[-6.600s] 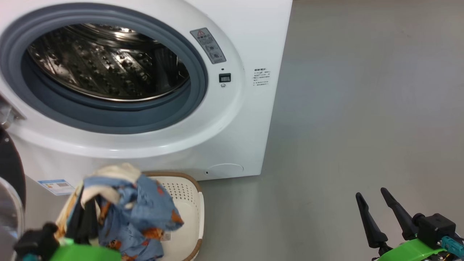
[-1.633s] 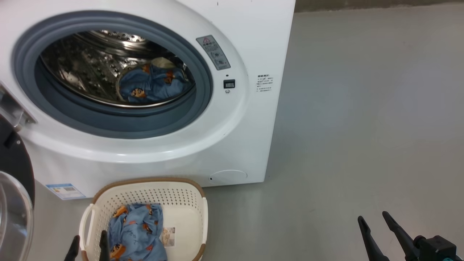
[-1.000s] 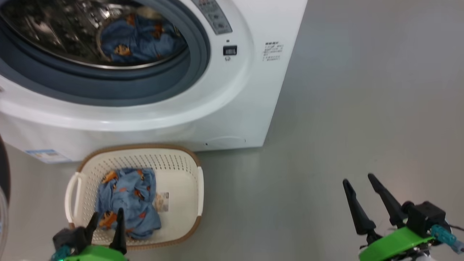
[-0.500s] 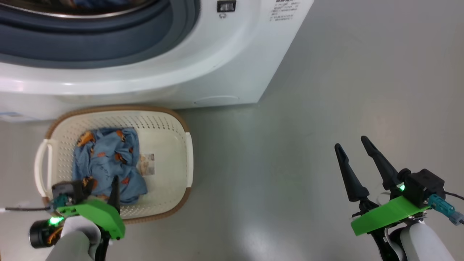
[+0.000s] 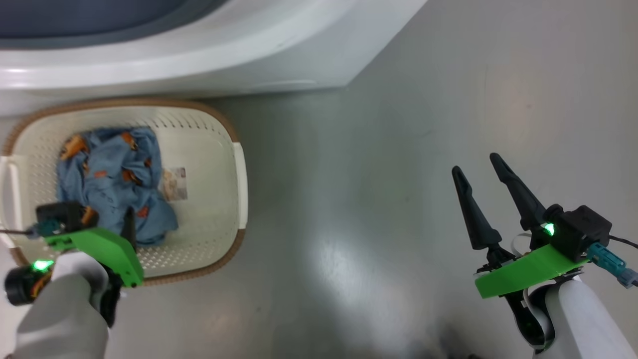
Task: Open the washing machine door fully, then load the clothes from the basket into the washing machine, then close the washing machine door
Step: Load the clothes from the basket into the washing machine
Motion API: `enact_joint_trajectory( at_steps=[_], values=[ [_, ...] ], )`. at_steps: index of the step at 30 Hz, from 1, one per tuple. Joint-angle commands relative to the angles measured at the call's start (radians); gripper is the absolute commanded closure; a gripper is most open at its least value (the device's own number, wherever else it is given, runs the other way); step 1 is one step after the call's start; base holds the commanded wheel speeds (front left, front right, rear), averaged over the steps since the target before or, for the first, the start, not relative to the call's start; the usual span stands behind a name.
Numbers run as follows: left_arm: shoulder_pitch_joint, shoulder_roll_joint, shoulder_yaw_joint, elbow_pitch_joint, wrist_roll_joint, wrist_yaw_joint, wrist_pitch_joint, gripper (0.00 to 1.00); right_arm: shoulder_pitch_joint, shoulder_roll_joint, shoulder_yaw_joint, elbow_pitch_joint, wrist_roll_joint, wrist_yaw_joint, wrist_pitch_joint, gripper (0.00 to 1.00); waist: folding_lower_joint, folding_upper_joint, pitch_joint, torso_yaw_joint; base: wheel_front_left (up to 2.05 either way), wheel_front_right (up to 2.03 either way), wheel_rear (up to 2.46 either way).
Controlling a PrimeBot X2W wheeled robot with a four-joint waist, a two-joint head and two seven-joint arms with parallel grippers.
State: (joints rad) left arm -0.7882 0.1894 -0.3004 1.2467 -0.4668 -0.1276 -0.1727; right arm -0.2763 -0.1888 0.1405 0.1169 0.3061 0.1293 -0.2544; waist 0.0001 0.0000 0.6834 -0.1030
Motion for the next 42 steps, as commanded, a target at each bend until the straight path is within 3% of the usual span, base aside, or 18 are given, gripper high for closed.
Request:
enact_joint_trajectory(
  at_steps=[1,19,42],
  values=[
    [-0.008,0.051,0.008,0.003,-0.011,-0.003,0.008,0.0,0.006,0.0,0.021,-0.024,-0.012,0.001,-0.007,0.0,-0.0001,0.0,0.057,-0.015,0.0,0.0,0.0],
    [-0.119,0.118,-0.039,0.04,-0.06,-0.002,0.08,0.0,-0.024,-0.002,0.038,-0.057,-0.024,0.001,-0.007,0.0,-0.0001,0.0,0.17,-0.04,0.0,0.0,0.0],
    [-0.166,0.169,-0.054,0.044,-0.073,0.045,0.136,0.0,-0.023,-0.01,0.073,-0.083,-0.027,0.001,-0.007,0.0,-0.0001,0.0,0.222,-0.072,0.0,0.0,0.0]
  ],
)
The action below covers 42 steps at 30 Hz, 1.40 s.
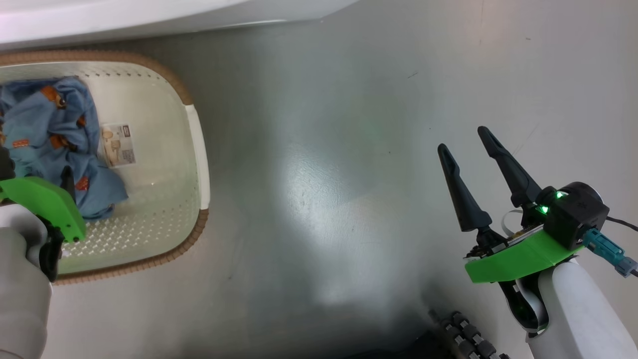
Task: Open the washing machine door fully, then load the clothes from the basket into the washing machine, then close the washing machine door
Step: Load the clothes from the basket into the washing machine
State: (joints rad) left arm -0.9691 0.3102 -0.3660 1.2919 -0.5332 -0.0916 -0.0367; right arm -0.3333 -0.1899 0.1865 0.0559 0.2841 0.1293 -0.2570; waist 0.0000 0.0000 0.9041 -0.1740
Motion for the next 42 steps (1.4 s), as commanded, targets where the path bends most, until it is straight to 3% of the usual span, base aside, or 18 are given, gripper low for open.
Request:
enact_joint_trajectory(
  at_steps=[1,7,8,9,11,13,14,26,42],
  values=[
    [0.015,0.049,0.012,-0.001,-0.008,0.012,0.002,0.0,0.035,-0.009,0.028,-0.023,-0.005,0.001,-0.005,0.0,0.0,0.0,0.002,-0.002,0.0,0.0,0.0],
    [0.008,0.051,0.008,-0.001,-0.013,0.016,0.006,0.01,0.038,-0.015,0.035,-0.032,-0.007,0.001,-0.005,0.0,0.0,0.0,0.008,-0.002,0.0,0.0,0.0],
    [0.007,0.051,0.008,-0.001,-0.013,0.016,0.006,0.15,0.038,-0.017,0.036,-0.033,-0.008,0.001,-0.005,0.0,0.0,0.0,0.01,-0.002,0.0,0.0,0.0],
    [0.006,0.051,0.006,-0.001,-0.014,0.017,0.006,0.2,0.039,-0.018,0.037,-0.034,-0.008,0.001,-0.005,0.0,0.0,0.0,0.01,-0.002,0.0,0.0,0.0],
    [0.005,0.051,0.005,-0.001,-0.015,0.018,0.009,0.52,0.041,-0.02,0.04,-0.037,-0.009,0.001,-0.005,0.0,0.0,0.0,0.011,-0.002,0.0,0.0,0.0],
    [0.002,0.052,0.003,-0.001,-0.016,0.018,0.009,0.73,0.042,-0.022,0.041,-0.039,-0.009,0.001,-0.005,0.0,0.0,0.0,0.011,-0.002,0.0,0.0,0.0],
    [0.001,0.052,0.002,-0.001,-0.017,0.018,0.009,1.0,0.042,-0.022,0.042,-0.04,-0.01,0.001,-0.005,0.0,0.0,0.0,0.011,-0.002,0.0,0.0,0.0],
    [0.003,0.018,0.038,-0.001,-0.076,0.007,-0.047,1.0,0.048,-0.028,0.027,-0.04,-0.017,0.001,-0.005,0.0,0.0,0.0,-0.047,0.034,0.0,0.0,0.0],
    [0.116,-0.035,0.05,-0.017,-0.13,-0.037,-0.215,1.0,0.064,-0.043,0.031,0.022,0.005,0.001,-0.005,0.0,0.0,0.0,-0.301,0.068,0.0,0.0,0.0]
  ],
)
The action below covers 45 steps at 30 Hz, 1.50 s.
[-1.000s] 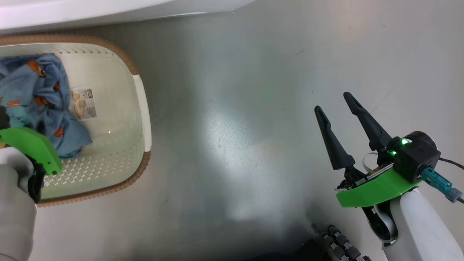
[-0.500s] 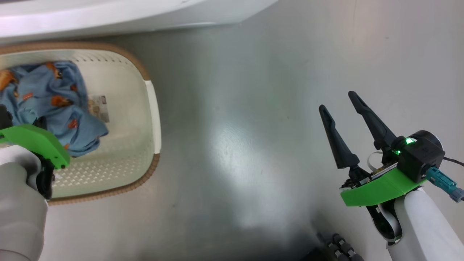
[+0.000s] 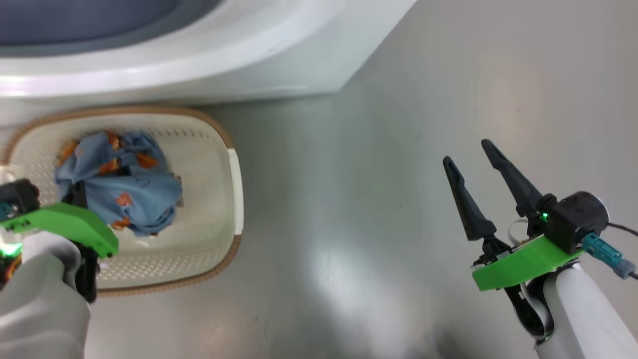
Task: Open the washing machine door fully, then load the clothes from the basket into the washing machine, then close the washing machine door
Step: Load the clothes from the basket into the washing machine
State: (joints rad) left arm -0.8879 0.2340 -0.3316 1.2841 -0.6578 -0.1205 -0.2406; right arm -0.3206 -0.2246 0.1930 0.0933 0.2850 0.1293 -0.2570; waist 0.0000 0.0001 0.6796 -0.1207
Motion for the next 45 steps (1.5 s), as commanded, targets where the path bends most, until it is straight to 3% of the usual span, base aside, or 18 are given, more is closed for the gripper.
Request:
enact_joint_trajectory(
  at_steps=[1,11,33,45],
  values=[
    [0.045,0.039,0.016,-0.017,-0.007,-0.008,-0.015,1.0,0.055,-0.008,0.024,-0.009,0.007,0.001,-0.005,0.0,0.0,-0.0001,-0.094,0.017,0.0,0.0,0.0],
    [0.17,0.046,0.038,-0.182,0.008,-0.01,-0.021,1.0,0.107,-0.013,0.017,0.037,0.028,0.001,-0.005,0.0,0.0,-0.0001,-0.251,0.027,0.0,0.0,0.0],
    [0.611,0.017,0.253,-0.693,0.2,-0.01,-0.021,1.0,0.327,-0.04,-0.061,0.064,0.051,0.001,-0.005,0.0,0.0,-0.0001,-0.562,0.043,0.0,0.0,0.0],
    [0.896,-0.076,0.386,-1.006,0.276,0.019,-0.021,1.0,0.393,-0.036,-0.091,0.054,0.056,0.001,-0.005,0.0,0.0,-0.0001,-0.613,0.022,0.0,0.0,0.0]
  ],
)
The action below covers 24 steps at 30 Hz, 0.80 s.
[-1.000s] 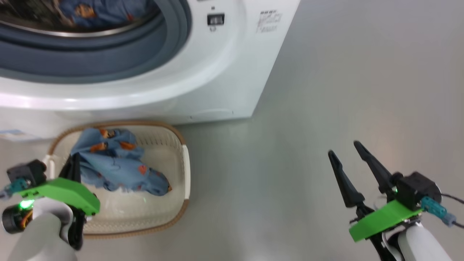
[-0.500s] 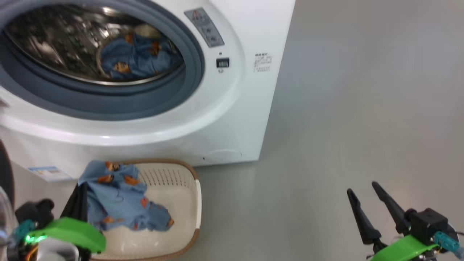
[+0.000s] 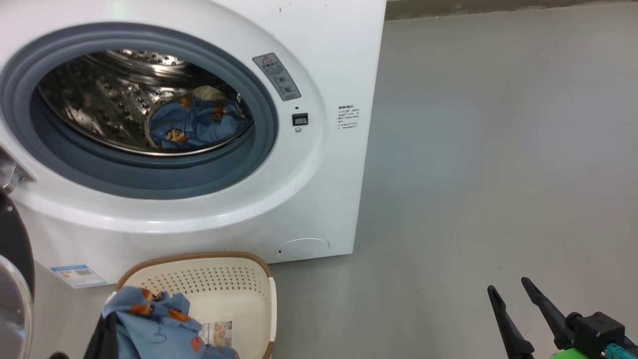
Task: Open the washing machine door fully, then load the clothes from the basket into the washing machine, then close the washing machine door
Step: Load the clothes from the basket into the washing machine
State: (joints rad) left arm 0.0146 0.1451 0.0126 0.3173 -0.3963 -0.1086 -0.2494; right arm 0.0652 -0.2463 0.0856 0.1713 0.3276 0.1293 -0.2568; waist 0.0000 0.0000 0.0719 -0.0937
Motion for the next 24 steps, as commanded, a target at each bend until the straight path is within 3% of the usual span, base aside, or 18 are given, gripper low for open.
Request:
enact_joint_trajectory(
  at_steps=[1,13,24],
  values=[
    [0.008,0.007,0.045,-0.057,0.018,0.009,-0.012,1.0,0.009,-0.014,0.015,-0.025,0.013,0.001,-0.005,0.0,0.0,0.0,-0.006,-0.006,0.0,0.0,0.0],
    [-0.02,-0.019,0.05,-0.122,-0.002,0.001,-0.012,1.0,0.005,-0.003,0.006,-0.036,0.009,0.001,-0.005,0.0,0.0,0.0,0.019,-0.006,0.0,0.0,0.0],
    [-0.408,0.087,0.033,-0.096,-0.032,-0.013,0.019,1.0,-0.056,0.029,0.023,-0.041,0.002,0.001,-0.005,0.0,0.0,0.0,0.112,-0.029,0.0,0.0,0.0]
  ],
)
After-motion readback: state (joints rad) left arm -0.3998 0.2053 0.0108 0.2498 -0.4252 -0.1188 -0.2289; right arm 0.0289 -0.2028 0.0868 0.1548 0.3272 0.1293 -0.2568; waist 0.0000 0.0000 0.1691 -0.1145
